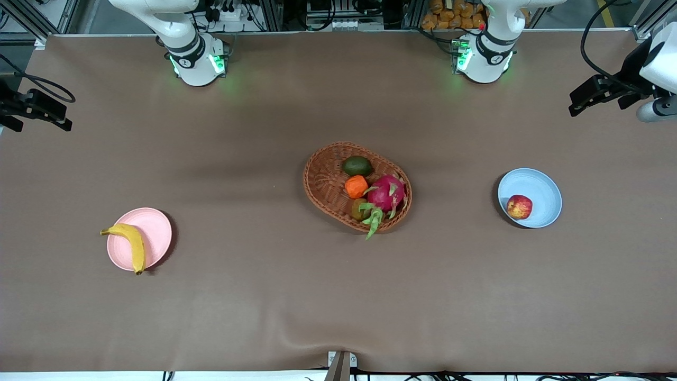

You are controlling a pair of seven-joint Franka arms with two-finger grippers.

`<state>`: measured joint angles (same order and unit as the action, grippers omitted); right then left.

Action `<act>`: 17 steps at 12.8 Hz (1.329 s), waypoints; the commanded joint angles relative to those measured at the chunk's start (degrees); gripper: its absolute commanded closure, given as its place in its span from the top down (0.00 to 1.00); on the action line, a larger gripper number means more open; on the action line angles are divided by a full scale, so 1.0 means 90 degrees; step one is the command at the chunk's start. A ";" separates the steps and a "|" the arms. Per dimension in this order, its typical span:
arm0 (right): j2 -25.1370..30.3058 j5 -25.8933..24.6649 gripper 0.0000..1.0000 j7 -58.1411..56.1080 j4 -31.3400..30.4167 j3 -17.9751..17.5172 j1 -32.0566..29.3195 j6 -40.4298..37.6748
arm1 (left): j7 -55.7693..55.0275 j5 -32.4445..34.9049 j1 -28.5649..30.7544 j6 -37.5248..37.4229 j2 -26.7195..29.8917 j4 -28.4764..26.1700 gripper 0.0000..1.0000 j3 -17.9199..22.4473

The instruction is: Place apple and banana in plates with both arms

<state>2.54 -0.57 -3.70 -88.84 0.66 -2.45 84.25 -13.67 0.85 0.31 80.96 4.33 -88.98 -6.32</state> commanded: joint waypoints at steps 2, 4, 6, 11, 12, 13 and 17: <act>0.0069 0.0112 1.00 -0.0253 -0.0012 0.0004 -0.0128 -0.0015 | 0.0064 0.0043 0.0024 -0.0089 -0.0052 0.0276 1.00 -0.0021; 0.0069 0.0112 1.00 -0.0253 -0.0022 0.0005 -0.0187 -0.0025 | 0.0064 0.0081 0.0014 -0.0089 -0.0062 0.0277 1.00 -0.0021; 0.0069 0.0112 1.00 -0.0243 -0.0022 0.0005 -0.0177 -0.0083 | 0.0093 0.0170 -0.0006 -0.0089 -0.0062 0.0277 1.00 -0.0050; 0.0059 0.0112 1.00 -0.0224 -0.0022 -0.0005 -0.0168 -0.0093 | 0.0337 0.0179 0.0033 -0.0079 -0.0178 0.0364 1.00 -0.0001; 0.0059 0.0112 1.00 -0.0224 -0.0022 -0.0005 -0.0168 -0.0093 | 0.0376 0.0189 0.0053 -0.0079 -0.0343 0.0394 1.00 -0.0001; 0.0059 0.0112 1.00 -0.0224 -0.0022 -0.0005 -0.0168 -0.0093 | 0.0444 0.0151 0.0053 -0.0079 -0.0422 0.0423 1.00 0.0095; 0.0050 0.0112 1.00 -0.0234 -0.0012 -0.0015 -0.0139 -0.0103 | 0.0777 0.0189 0.0188 0.0231 -0.1017 0.0122 1.00 0.0184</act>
<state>2.56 -0.57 -4.94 -88.85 1.20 -2.87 83.78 -7.87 1.52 0.82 81.43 -1.64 -87.73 -4.72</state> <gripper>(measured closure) 0.000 0.000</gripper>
